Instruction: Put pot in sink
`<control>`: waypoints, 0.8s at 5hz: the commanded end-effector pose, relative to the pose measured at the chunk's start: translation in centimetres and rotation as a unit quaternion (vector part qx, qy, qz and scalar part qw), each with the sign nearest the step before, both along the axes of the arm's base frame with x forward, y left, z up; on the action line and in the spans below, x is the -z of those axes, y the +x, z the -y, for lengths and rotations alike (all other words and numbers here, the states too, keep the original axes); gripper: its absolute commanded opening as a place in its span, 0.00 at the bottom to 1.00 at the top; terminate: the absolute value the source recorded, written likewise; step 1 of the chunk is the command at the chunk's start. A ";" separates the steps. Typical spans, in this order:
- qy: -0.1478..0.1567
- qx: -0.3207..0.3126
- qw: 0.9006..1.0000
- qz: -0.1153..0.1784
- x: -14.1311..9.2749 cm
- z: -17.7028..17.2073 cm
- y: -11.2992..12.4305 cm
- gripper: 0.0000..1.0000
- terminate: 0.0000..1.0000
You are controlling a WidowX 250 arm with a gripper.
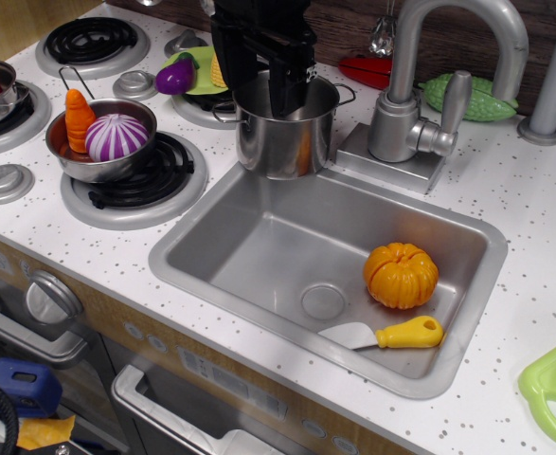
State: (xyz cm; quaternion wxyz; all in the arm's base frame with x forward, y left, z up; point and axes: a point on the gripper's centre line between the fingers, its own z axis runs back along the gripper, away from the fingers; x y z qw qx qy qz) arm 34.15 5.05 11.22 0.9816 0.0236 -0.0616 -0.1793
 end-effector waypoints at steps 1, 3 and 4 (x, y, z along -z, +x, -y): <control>0.026 0.097 0.993 0.068 -0.3 -0.7 2.4 1.00 0.00; 0.020 0.129 0.986 0.102 1.3 -0.6 3.7 1.00 0.00; 0.004 0.128 0.985 0.112 2.6 -0.4 3.7 1.00 0.00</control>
